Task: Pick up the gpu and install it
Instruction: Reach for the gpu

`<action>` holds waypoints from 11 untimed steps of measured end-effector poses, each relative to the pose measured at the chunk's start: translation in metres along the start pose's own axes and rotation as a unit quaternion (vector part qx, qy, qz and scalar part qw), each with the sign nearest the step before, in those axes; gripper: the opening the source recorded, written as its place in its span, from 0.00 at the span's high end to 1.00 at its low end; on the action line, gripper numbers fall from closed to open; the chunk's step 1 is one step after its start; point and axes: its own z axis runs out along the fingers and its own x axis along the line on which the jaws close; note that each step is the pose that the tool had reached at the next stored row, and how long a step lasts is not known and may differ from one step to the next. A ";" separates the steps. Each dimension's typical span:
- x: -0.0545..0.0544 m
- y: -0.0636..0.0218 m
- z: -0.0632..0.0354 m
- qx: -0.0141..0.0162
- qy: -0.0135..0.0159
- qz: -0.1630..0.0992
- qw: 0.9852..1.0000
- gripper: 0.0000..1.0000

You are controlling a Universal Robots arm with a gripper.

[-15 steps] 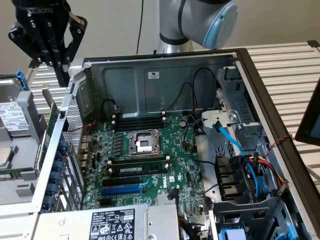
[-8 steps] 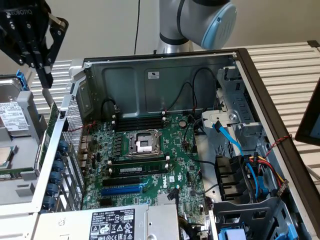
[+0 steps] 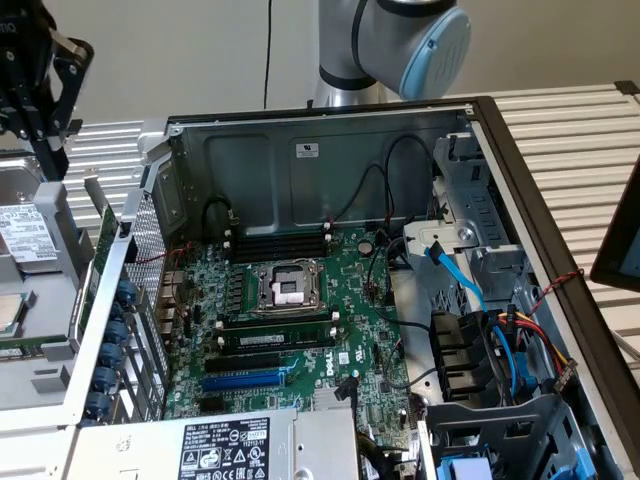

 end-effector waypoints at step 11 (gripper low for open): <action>0.025 0.0170 0.0049 0.000 -0.001 0.000 1.000 0.89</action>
